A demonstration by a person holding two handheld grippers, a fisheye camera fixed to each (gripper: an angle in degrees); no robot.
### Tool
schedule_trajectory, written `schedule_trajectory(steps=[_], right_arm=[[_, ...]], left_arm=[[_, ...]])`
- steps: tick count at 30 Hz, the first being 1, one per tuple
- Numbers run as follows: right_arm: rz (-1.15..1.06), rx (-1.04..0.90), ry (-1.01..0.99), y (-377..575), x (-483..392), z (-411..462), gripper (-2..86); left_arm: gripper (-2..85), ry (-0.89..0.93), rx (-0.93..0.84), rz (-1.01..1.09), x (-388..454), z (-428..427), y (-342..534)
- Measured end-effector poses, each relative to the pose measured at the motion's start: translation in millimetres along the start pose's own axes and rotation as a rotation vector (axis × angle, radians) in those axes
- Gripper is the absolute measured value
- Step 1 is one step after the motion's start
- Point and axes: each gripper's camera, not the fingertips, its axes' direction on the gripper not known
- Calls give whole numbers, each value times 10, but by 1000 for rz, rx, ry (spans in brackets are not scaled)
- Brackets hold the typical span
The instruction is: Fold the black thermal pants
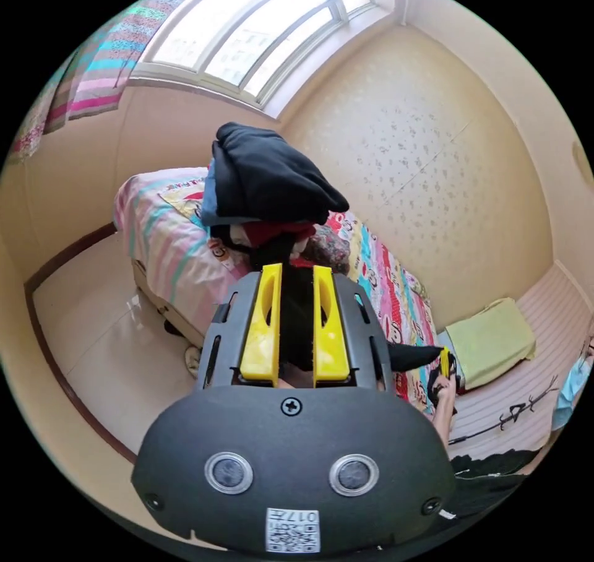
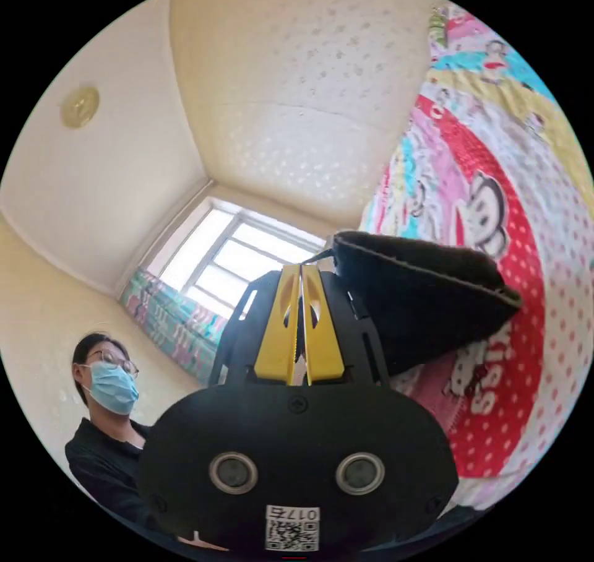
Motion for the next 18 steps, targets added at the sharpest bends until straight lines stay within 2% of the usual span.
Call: schedule_trajectory(steps=[2, 5, 7, 9, 12, 14, 17, 18], right_arm=[[-274, -111, -101, -365, -840, 340, 3], [-594, -137, -291, -427, -1774, 401, 4], [-641, -144, -313, -377, -2011, 306, 4], [-557, -192, -231, -313, -1932, 216, 4], [-285, -195, 43, -61, -1161, -87, 3], [47, -115, 255, 289, -200, -530, 3], [372, -117, 574, 805, 726, -1039, 4], [408, -125, 591, 899, 820, -1108, 4]], left_arm=[[86, 80, -76, 90, 336, 231, -53], [88, 203, -183, 292, 1021, 569, -40], [97, 292, -235, 445, 1541, 758, 53], [99, 342, -236, 514, 1822, 864, 130], [100, 371, -238, 533, 2112, 1099, 221], [100, 391, -285, 540, 2249, 1284, 265], [102, 397, -413, 546, 2475, 1669, 354], [104, 387, -466, 552, 2570, 1824, 396]])
